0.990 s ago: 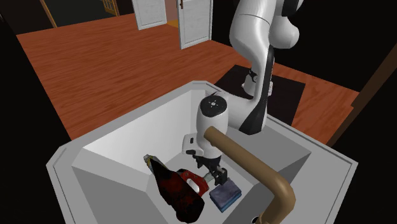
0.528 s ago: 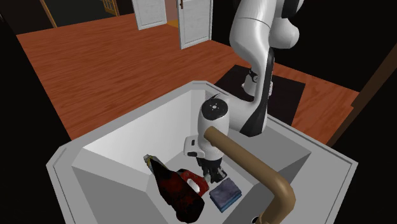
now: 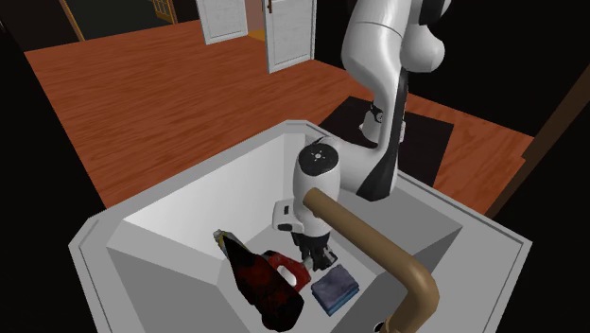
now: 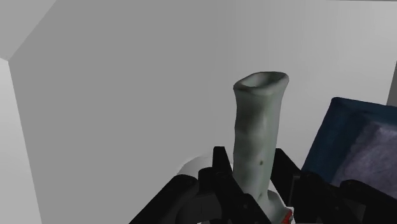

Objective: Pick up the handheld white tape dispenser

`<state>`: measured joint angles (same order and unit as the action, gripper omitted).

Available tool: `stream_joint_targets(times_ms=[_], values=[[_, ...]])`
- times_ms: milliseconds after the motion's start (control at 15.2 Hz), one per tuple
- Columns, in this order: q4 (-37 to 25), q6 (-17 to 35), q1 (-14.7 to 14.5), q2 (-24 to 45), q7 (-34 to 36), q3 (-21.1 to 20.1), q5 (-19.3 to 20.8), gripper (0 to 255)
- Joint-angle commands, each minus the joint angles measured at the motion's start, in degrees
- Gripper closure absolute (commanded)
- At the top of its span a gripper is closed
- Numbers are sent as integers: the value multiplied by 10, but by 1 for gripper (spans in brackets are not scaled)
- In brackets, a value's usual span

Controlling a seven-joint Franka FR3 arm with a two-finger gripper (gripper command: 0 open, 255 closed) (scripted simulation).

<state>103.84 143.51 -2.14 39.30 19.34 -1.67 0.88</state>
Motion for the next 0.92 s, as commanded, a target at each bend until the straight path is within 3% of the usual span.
stream_joint_targets(times_ms=[0,858], values=[[2,-9,0,-12,0,0,0,255],[9,-66,2,-76,-1,-2,-2,255]])
